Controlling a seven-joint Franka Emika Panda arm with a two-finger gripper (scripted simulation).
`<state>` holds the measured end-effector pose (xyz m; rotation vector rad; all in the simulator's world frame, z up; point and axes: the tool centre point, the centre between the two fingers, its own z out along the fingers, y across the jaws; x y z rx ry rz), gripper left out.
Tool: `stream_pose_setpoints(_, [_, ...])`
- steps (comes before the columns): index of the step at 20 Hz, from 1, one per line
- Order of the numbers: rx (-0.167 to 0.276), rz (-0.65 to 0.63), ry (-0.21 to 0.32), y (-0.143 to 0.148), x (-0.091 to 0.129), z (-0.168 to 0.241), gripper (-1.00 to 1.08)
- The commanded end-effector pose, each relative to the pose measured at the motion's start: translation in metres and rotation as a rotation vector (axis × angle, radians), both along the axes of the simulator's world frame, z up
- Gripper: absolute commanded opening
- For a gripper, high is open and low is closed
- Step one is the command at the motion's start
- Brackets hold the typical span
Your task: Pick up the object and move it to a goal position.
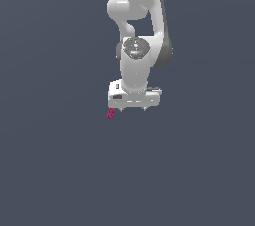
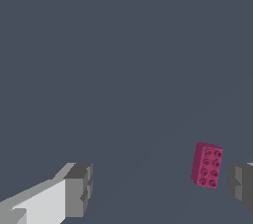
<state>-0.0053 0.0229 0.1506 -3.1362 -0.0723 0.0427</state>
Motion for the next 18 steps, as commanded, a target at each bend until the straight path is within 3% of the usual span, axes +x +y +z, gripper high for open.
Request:
stream_pose_setpoints(1, [0.0, 0.0, 0.0, 0.0, 0.0, 0.0, 1.0])
stream_pose_setpoints(10, [-0.003, -0.071, -0.035, -0.03, 0.01, 0.023, 1.0])
stream_pose_setpoints(18, [-0.002, -0.076, -0.033, -0.037, 0.005, 0.011, 1.0])
